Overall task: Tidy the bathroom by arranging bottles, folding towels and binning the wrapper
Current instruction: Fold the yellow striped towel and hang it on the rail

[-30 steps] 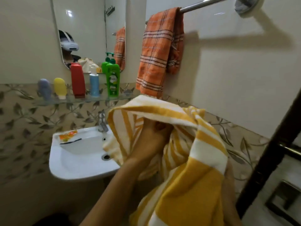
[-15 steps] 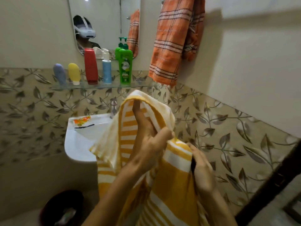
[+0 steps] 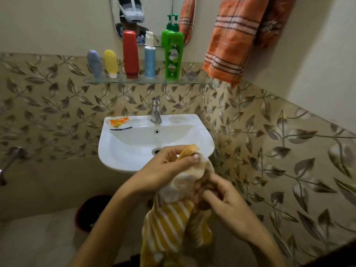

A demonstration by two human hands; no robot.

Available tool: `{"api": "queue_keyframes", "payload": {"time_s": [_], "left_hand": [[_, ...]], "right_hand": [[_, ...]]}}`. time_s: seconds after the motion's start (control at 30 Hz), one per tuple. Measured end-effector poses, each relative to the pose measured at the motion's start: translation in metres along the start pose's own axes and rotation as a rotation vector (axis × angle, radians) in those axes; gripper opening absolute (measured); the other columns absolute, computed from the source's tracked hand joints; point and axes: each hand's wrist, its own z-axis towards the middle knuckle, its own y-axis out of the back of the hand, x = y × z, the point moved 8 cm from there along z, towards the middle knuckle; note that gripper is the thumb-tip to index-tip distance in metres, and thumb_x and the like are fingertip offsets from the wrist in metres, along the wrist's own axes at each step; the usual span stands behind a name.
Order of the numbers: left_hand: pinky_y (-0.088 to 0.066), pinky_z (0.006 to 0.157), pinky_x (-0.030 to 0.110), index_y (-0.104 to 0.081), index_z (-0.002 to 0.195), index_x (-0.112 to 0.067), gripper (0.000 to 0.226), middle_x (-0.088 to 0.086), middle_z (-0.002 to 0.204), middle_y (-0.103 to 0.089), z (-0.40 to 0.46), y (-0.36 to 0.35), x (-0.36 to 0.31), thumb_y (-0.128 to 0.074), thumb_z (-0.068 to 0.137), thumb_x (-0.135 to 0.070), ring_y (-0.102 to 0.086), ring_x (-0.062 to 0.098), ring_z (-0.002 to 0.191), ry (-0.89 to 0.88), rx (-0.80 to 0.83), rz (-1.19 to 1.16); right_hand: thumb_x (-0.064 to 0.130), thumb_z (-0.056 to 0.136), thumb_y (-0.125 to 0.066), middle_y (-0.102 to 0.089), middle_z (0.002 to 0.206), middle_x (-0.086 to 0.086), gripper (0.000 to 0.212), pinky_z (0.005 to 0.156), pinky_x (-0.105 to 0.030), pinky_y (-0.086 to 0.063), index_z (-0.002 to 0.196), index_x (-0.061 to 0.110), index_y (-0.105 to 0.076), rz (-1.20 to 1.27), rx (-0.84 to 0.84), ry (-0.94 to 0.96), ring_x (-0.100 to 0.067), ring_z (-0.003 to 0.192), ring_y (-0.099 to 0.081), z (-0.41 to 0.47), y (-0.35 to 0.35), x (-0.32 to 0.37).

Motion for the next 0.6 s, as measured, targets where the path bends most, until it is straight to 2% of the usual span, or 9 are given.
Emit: {"api": "queue_keyframes", "payload": {"time_s": [0.07,0.13,0.2,0.23,0.3,0.33,0.4,0.53,0.6], "left_hand": [[-0.05,0.075,0.027,-0.067,0.094,-0.005,0.026,0.014,0.086,-0.067,-0.003,0.002,-0.005,-0.058,0.088,-0.029,-0.063,0.016,0.083,-0.013,0.049,0.067],[-0.05,0.079,0.027,-0.067,0.098,-0.009,0.026,0.018,0.096,-0.067,-0.007,0.002,-0.011,-0.056,0.088,-0.029,-0.063,0.016,0.088,-0.032,0.109,0.157],[-0.051,0.079,0.021,-0.069,0.097,-0.016,0.021,0.008,0.097,-0.069,-0.011,0.004,-0.018,-0.055,0.088,-0.028,-0.064,0.011,0.09,-0.037,0.162,0.183],[-0.052,0.078,0.018,-0.07,0.096,-0.02,0.019,0.002,0.094,-0.07,-0.012,0.005,-0.02,-0.054,0.088,-0.027,-0.065,0.008,0.089,-0.036,0.18,0.188],[-0.05,0.074,0.013,-0.071,0.095,-0.026,0.019,-0.008,0.091,-0.071,-0.015,0.009,-0.026,-0.054,0.088,-0.023,-0.065,0.003,0.086,-0.042,0.197,0.209],[-0.05,0.072,0.012,-0.071,0.094,-0.027,0.02,-0.01,0.089,-0.071,-0.016,0.01,-0.028,-0.053,0.088,-0.021,-0.065,0.001,0.084,-0.049,0.207,0.216],[-0.05,0.07,0.011,-0.071,0.094,-0.027,0.023,-0.011,0.088,-0.072,-0.019,0.011,-0.031,-0.051,0.089,-0.018,-0.065,-0.001,0.083,-0.061,0.23,0.214],[-0.05,0.068,0.011,-0.072,0.094,-0.028,0.021,-0.008,0.088,-0.073,-0.025,0.022,-0.02,-0.053,0.088,-0.022,-0.067,0.001,0.081,0.004,0.195,0.194],[-0.05,0.067,0.011,-0.073,0.091,-0.028,0.019,-0.006,0.087,-0.072,-0.028,0.028,-0.009,-0.054,0.086,-0.027,-0.067,0.003,0.08,0.042,0.169,0.26]], "right_hand": [[0.014,0.087,-0.065,-0.064,0.076,0.014,0.019,0.06,-0.013,-0.049,0.085,0.033,-0.062,0.001,-0.197,0.153,0.003,0.068,-0.061,0.003,0.021,0.021],[0.034,0.081,-0.069,-0.061,0.095,0.02,0.026,0.07,-0.014,-0.052,0.103,0.041,-0.057,-0.083,-0.263,0.238,0.005,0.085,-0.062,0.008,0.035,0.035],[0.041,0.08,-0.066,-0.054,0.122,0.024,0.042,0.096,-0.021,-0.047,0.119,0.039,-0.052,-0.162,-0.095,0.217,0.005,0.115,-0.053,0.02,0.03,0.04],[0.036,0.083,-0.063,-0.053,0.129,0.02,0.038,0.104,-0.025,-0.042,0.119,0.03,-0.055,-0.152,0.04,0.192,0.003,0.122,-0.05,0.026,0.022,0.04],[0.018,0.088,-0.054,-0.061,0.114,0.014,0.018,0.094,-0.021,-0.046,0.101,0.007,-0.058,-0.043,0.291,0.152,-0.001,0.106,-0.059,0.032,0.005,0.038],[0.012,0.089,-0.052,-0.061,0.095,0.015,0.009,0.081,-0.015,-0.048,0.09,0.003,-0.054,0.028,0.365,0.137,0.0,0.088,-0.059,0.033,-0.001,0.037],[0.007,0.089,-0.054,-0.052,0.073,0.018,0.015,0.064,-0.009,-0.042,0.079,0.011,-0.044,0.114,0.445,0.104,0.004,0.067,-0.049,0.036,-0.011,0.03],[0.015,0.086,-0.064,-0.062,0.077,0.014,0.022,0.064,-0.012,-0.047,0.096,0.016,-0.044,0.233,0.462,0.041,0.001,0.069,-0.055,0.046,-0.021,0.02],[0.017,0.087,-0.066,-0.066,0.079,0.012,0.023,0.067,-0.014,-0.049,0.106,0.018,-0.053,0.089,0.454,0.014,0.0,0.073,-0.061,0.054,-0.025,0.011]]}}
